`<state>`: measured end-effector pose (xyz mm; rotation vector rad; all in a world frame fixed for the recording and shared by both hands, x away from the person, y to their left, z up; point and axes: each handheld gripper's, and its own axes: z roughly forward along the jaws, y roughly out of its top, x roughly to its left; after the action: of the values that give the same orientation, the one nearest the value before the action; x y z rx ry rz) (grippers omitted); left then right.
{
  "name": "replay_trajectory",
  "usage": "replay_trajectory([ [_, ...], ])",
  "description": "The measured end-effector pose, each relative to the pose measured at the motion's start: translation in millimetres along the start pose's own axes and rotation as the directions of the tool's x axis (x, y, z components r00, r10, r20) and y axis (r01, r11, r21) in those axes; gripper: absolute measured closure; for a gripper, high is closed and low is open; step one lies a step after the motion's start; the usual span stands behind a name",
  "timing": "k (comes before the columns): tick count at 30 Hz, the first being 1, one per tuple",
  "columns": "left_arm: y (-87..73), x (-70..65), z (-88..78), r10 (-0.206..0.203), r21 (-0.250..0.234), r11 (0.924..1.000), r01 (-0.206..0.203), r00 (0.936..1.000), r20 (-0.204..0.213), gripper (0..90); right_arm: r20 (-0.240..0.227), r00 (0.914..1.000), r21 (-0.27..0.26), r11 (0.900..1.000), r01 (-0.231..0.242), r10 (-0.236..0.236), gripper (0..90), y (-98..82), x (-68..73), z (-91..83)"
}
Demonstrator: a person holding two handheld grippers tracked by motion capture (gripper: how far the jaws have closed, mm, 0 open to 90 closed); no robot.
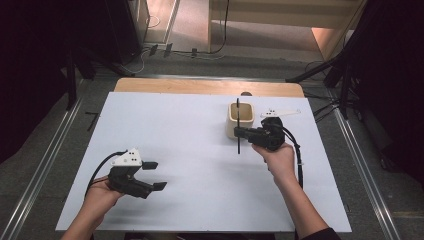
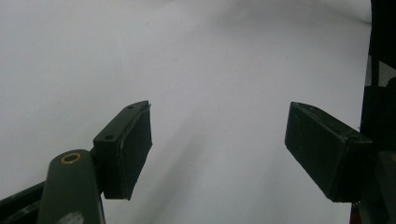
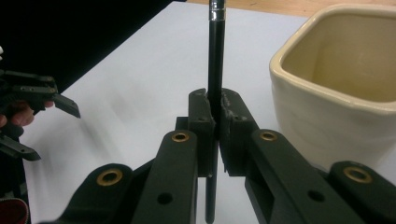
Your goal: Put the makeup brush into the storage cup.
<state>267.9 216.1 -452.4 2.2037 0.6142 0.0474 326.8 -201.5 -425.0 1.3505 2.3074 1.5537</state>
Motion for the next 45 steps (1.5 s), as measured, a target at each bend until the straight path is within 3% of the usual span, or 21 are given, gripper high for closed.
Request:
replay_trajectory([
  [12, 0.3, 0.0, -0.1, -0.003, -0.006, 1.0, 0.003, 1.0, 0.001, 23.4, 0.036, 0.9993, -0.008, 1.0, 0.009, -0.009, 85.8, 27.1, -7.1, -8.6],
  [17, 0.2, 0.3, -0.7, -0.007, -0.005, 1.0, 0.007, 1.0, -0.001, 23.4, 0.042, 0.9991, -0.035, 0.999, -0.003, 0.004, 85.7, 35.1, -11.4, -10.3],
  [25, 1.0, 0.1, 0.0, -0.002, -0.005, 1.0, 0.002, 1.0, 0.006, 23.4, 0.091, 0.9955, -0.045, 0.998, 0.031, -0.027, 85.7, 51.1, -11.3, -12.6],
  [30, 1.1, 0.3, 0.3, -0.002, -0.018, 0.9998, 0.002, 0.9999, 0.012, 23.4, 0.079, 0.9969, -0.072, 0.997, 0.007, -0.001, 85.8, 59.9, -13.7, -13.1],
  [33, 1.3, 0.2, 0.4, -0.003, -0.02, 0.9998, 0.003, 0.9999, 0.012, 23.3, 0.111, 0.9934, -0.086, 0.996, 0.036, -0.026, 85.8, 66.2, -12.5, -13.3],
  [37, 1.3, 0.1, 0.6, 0.0, -0.019, 0.9998, 0.0, 0.9999, 0.015, 23.4, 0.137, 0.9904, -0.113, 0.993, 0.031, -0.016, 85.8, 74.2, -15.8, -13.7],
  [42, 1.3, 0.2, 0.9, 0.003, -0.014, 0.9999, -0.003, 0.9999, 0.016, 23.4, 0.183, 0.9821, -0.133, 0.989, 0.068, -0.042, 85.7, 80.6, -19.4, -10.9],
  [45, 1.3, 0.4, 0.6, 0.0, -0.016, 0.9999, 0.0, 0.9999, 0.015, 23.4, 0.2, 0.9793, -0.154, 0.986, 0.065, -0.033, 85.8, 81.1, -20.7, -8.8],
])
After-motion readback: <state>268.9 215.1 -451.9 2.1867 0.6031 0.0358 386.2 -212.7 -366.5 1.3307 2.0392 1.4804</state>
